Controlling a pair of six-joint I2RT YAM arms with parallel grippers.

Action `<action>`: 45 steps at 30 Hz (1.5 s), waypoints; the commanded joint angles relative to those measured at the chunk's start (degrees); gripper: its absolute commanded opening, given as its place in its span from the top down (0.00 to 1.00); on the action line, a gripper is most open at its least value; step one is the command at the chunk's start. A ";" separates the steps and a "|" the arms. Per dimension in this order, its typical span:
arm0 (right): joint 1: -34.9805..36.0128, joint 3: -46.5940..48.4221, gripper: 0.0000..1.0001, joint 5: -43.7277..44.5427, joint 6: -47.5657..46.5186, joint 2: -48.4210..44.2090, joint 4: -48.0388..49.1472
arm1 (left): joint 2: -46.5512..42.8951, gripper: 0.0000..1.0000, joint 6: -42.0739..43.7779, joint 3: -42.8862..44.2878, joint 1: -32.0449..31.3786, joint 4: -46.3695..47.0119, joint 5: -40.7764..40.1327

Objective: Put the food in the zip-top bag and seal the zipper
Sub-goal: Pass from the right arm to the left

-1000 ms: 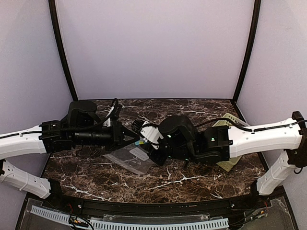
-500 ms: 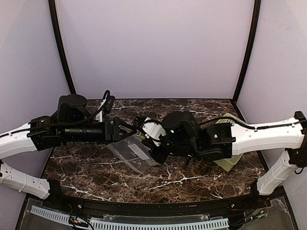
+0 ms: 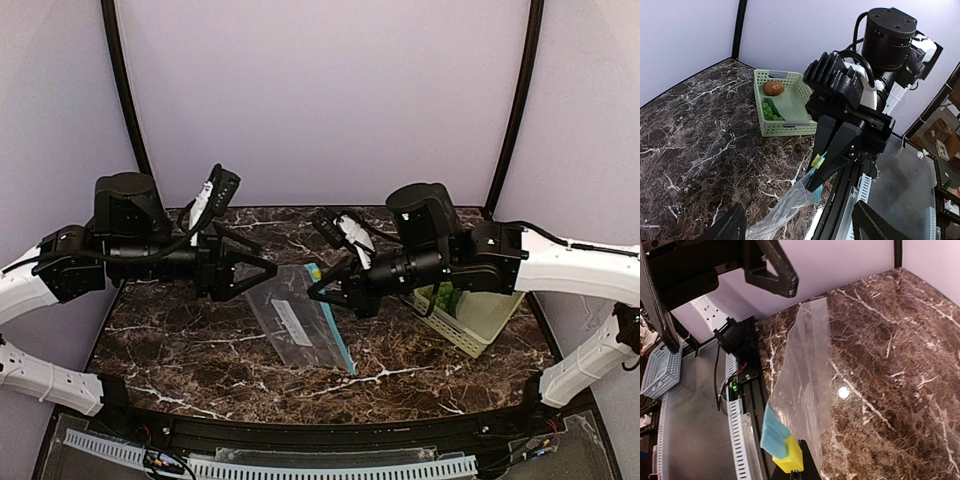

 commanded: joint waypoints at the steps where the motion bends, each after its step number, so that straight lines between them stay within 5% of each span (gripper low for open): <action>1: -0.92 1.68 1.00 -11.24 3.18 0.24 -3.55 | 3.40 0.27 8.75 3.92 -0.16 -1.76 7.34; 6: -1.08 0.95 1.00 -13.45 3.67 -0.43 -3.97 | 7.27 0.31 10.42 5.15 -0.16 -2.27 10.94; 14: -1.10 0.54 1.00 -14.93 4.23 -1.21 -3.72 | 8.92 0.60 8.47 2.04 -0.17 1.62 15.11; 21: -1.21 1.29 1.00 -15.30 4.01 -0.59 -3.57 | 9.45 0.66 6.43 0.76 -0.16 2.61 18.18; 31: -1.20 1.51 1.00 -16.19 4.34 -0.07 -3.33 | 9.07 0.98 5.01 -0.58 -0.16 5.19 19.07; 34: -1.24 1.35 1.00 -16.16 4.44 -0.47 -2.94 | 8.99 0.99 4.63 -0.96 -0.21 5.42 19.43; 41: -2.64 -1.91 0.36 -14.77 5.28 -4.17 0.79 | 7.70 0.99 3.71 -2.24 -0.15 6.28 19.59; 45: -4.17 -3.38 0.29 -15.29 5.45 -6.12 3.15 | 7.61 0.99 3.47 -2.34 -0.14 5.86 19.69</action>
